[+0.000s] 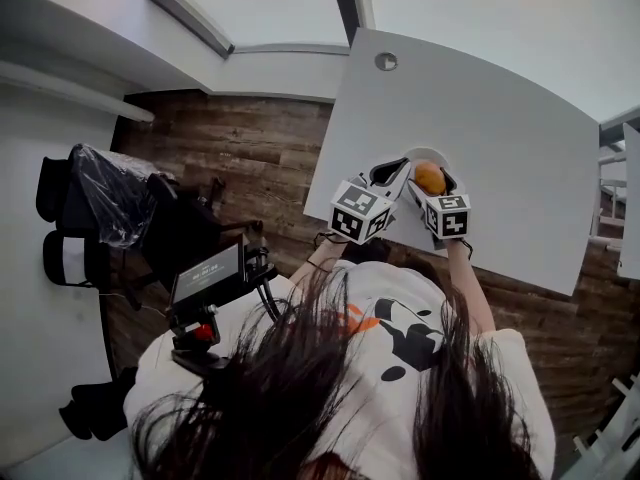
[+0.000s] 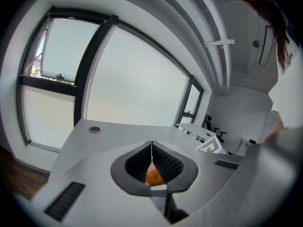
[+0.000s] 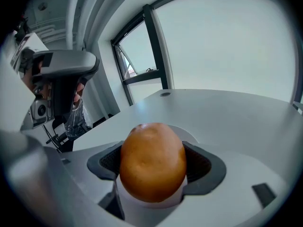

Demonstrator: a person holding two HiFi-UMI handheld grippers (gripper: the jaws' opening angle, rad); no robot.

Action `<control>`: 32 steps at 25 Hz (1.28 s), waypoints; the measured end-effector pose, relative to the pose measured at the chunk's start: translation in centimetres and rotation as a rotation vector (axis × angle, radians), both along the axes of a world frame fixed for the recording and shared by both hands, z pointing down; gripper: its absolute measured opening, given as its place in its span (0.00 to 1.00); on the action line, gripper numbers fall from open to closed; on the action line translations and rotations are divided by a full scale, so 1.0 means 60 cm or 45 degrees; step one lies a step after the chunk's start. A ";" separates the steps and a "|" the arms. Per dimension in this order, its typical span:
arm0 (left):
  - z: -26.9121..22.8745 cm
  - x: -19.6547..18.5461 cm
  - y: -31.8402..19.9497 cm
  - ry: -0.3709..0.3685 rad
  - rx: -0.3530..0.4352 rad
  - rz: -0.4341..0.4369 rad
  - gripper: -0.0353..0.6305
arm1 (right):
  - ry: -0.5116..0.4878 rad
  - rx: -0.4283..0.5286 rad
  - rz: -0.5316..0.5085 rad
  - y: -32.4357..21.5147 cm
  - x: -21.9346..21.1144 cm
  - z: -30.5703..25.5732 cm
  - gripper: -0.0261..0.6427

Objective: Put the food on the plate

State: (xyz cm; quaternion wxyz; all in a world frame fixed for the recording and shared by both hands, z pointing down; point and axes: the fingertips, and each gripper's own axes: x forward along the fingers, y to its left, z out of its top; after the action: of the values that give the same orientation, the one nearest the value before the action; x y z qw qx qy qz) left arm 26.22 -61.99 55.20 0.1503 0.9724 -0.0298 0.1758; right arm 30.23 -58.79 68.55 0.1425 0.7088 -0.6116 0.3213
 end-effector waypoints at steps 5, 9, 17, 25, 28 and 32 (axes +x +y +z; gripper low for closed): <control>0.001 0.002 0.006 -0.001 0.001 0.020 0.06 | 0.041 -0.046 -0.029 0.003 -0.002 0.014 0.61; 0.003 0.003 0.008 -0.005 -0.003 0.023 0.06 | 0.045 -0.049 -0.027 0.003 -0.001 0.014 0.61; 0.004 0.002 0.005 -0.006 -0.011 0.011 0.06 | -0.004 -0.113 -0.039 -0.004 -0.006 0.024 0.61; 0.009 -0.005 -0.005 -0.018 -0.018 -0.035 0.06 | -0.040 -0.083 0.024 -0.008 0.009 0.000 0.61; -0.001 -0.010 0.019 -0.013 -0.006 -0.050 0.06 | -0.044 -0.003 0.035 0.015 0.012 -0.037 0.61; -0.012 -0.014 0.045 -0.006 0.009 -0.079 0.06 | -0.095 0.178 0.106 0.042 0.019 -0.103 0.61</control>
State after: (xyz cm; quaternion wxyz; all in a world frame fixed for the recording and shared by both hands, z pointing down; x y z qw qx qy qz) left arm 25.36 -59.27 54.49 0.1521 0.9712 -0.0609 0.1731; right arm 31.36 -56.27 62.37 0.0564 0.7293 -0.6075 0.3097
